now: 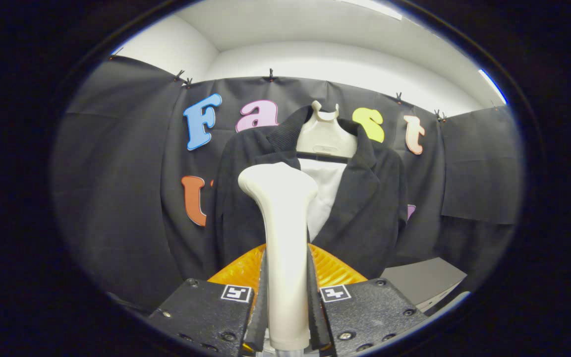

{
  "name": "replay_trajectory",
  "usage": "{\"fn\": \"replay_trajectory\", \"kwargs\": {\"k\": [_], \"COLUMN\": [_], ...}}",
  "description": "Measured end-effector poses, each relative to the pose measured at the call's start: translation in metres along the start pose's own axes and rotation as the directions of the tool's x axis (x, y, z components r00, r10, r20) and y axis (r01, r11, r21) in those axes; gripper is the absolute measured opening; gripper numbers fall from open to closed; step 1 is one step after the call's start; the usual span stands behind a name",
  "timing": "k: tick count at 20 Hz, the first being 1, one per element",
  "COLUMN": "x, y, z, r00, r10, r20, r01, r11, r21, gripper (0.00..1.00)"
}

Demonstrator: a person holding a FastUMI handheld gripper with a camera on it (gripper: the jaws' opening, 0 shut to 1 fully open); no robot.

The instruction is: Iron the clothes twice with a garment steamer, once on the left side and once on the right side.

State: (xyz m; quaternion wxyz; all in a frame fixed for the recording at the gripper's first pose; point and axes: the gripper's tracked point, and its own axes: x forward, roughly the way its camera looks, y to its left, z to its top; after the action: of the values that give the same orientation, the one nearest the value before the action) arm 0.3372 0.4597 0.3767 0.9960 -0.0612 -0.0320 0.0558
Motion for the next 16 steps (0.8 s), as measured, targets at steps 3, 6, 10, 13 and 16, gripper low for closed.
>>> {"fn": "replay_trajectory", "kwargs": {"k": [3,6,10,13,16], "x": [0.007,0.017,0.023,0.024,0.023], "y": [0.016,0.026,0.028,0.023,0.016], "z": [0.007,0.008,0.007,0.001,-0.008], "r00": [1.000,1.000,1.000,1.000,1.000], "r10": [0.011,0.017,0.009,0.004,-0.003], "r20": [0.019,0.011,0.006,-0.003,-0.017], "r01": [-0.011,-0.017,-0.009,-0.004,0.002], "r11": [1.000,0.999,0.999,1.000,1.000], "r21": [-0.019,-0.028,-0.037,-0.031,-0.021], "gripper": [0.37,0.37,0.37,0.37,0.37]}}
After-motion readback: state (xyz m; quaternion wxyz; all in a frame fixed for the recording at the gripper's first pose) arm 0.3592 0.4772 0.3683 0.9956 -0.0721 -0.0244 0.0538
